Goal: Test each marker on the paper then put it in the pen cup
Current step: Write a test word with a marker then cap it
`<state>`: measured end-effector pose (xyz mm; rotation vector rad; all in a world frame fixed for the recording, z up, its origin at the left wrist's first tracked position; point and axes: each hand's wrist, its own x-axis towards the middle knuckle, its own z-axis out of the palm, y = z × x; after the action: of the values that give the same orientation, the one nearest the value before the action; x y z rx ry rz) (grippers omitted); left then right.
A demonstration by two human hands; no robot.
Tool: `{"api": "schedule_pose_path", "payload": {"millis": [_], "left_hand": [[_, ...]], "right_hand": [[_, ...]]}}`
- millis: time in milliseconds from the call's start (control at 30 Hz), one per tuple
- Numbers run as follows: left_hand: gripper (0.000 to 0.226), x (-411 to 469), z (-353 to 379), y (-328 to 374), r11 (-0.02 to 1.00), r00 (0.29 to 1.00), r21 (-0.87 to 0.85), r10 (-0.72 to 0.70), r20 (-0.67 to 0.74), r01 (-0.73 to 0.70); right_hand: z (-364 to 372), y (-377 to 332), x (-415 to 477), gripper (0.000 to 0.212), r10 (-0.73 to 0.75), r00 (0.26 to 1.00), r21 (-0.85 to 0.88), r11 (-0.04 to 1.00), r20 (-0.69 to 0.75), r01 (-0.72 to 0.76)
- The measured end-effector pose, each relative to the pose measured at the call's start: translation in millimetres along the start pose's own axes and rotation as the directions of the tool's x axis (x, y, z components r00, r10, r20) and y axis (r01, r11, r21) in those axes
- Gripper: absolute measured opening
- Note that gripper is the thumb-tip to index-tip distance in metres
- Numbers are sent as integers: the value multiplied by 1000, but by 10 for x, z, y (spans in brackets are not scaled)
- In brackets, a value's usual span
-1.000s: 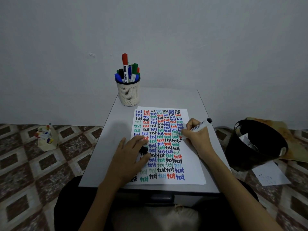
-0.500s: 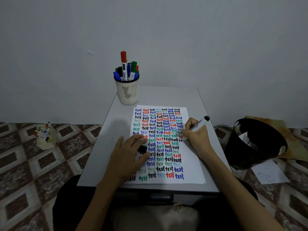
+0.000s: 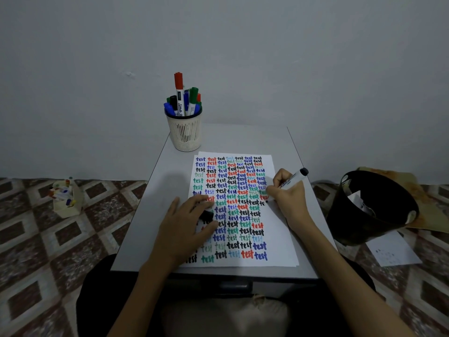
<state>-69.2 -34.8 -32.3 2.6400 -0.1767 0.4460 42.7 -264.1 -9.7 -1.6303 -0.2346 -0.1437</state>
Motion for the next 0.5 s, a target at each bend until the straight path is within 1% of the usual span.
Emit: {"api": "schedule_pose_path", "payload": {"millis": [100,300,367,500], "left_hand": [[64,3,0,-5,1000,1000,7,-1,-2,1],[61,1,1,-8,1000,1000,1,4,-3,-4],[61,4,-1,-8,1000,1000,3,-1,-2,1],[61,7,1,-13,1000,1000,11,-3,6,3]], "right_hand": [[3,-12,-6,24,13,999,6,1000,34,-13],[-12,14,8,26,29,999,-3,1000,44,-29],[-19,11,9,29,30,999,-23,999,32,-29],[-23,5,3,18,-14,999,-1,1000,-43,14]]}}
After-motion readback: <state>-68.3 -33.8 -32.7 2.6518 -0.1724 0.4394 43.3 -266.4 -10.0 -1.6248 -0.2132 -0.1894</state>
